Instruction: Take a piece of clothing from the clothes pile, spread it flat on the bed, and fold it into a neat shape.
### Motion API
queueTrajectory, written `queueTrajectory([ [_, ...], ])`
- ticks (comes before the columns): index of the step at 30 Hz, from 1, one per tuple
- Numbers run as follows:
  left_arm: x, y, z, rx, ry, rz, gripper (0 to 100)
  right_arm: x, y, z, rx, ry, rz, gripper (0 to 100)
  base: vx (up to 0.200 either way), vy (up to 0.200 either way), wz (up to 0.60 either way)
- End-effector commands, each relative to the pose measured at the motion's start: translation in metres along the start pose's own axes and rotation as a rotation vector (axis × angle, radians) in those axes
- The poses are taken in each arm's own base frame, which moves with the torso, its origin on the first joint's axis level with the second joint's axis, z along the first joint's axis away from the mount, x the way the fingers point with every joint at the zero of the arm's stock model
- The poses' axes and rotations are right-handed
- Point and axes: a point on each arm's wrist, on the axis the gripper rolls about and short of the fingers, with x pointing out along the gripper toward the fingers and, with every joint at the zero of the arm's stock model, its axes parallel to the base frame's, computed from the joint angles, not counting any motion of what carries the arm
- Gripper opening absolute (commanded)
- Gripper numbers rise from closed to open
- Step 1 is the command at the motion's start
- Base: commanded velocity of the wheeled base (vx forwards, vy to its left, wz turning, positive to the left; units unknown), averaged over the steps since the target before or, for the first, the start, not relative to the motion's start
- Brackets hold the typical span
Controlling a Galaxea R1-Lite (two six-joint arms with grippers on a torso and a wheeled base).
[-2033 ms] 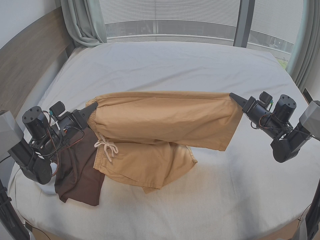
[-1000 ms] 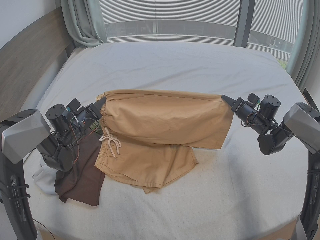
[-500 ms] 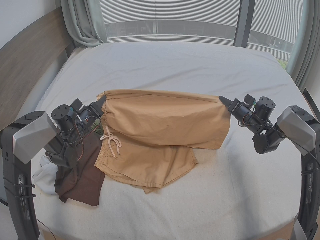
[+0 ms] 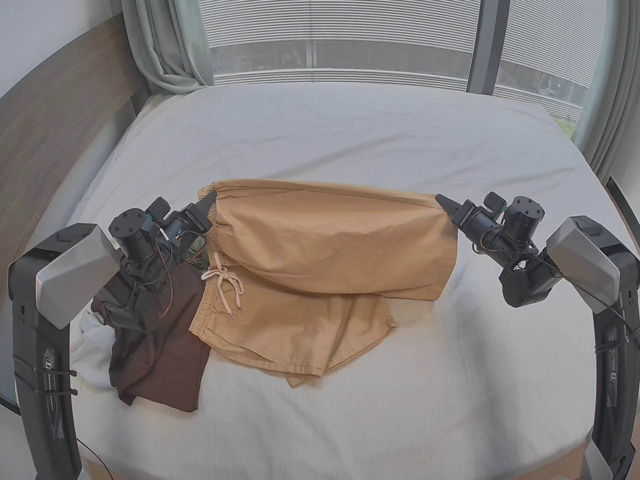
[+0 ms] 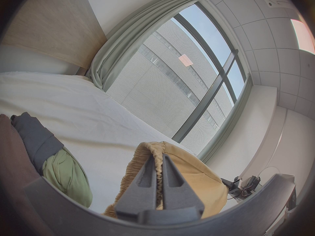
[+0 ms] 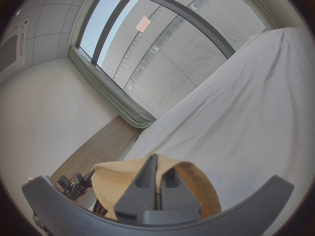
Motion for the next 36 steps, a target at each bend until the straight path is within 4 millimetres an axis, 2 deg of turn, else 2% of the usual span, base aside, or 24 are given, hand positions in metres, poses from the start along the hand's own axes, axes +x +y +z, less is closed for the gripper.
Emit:
queueTrajectory([
  [1,0.002,0.003,-0.004,-0.002,0.005,0.003,0,0.001,-0.001,0.0,-0.001,-0.003,0.003,0,0.0,0.0,0.0],
  [15,0.005,0.004,-0.003,-0.002,0.004,0.002,0,0.007,-0.002,0.001,-0.011,-0.015,0.018,0,0.0,0.0,0.0],
  [16,0.005,0.004,-0.003,-0.002,0.004,0.002,100,0.007,-0.002,0.001,-0.011,-0.015,0.018,0,0.0,0.0,0.0],
  [17,0.006,0.004,-0.002,-0.001,0.002,0.0,100,0.009,-0.003,0.003,-0.012,-0.018,0.016,0,0.0,0.0,0.0],
  [18,0.007,0.003,-0.001,0.0,0.0,-0.002,100,0.01,-0.002,0.004,-0.015,-0.022,0.02,100,0.0,0.0,0.0],
  [24,0.017,0.004,0.011,-0.017,-0.046,0.017,100,0.025,-0.011,0.012,-0.037,-0.116,-0.02,100,0.0,0.0,0.0],
  [26,0.02,0.004,0.015,-0.023,-0.065,0.032,100,0.024,-0.014,0.013,-0.039,-0.125,-0.031,100,0.0,0.0,0.0],
  [30,0.019,0.006,0.017,-0.023,-0.069,0.043,100,0.017,-0.013,0.008,-0.035,-0.104,-0.054,100,0.0,0.0,0.0],
  [36,0.009,0.001,0.012,-0.034,-0.037,0.059,100,-0.005,0.012,0.005,-0.028,-0.068,-0.059,100,0.0,0.0,0.0],
])
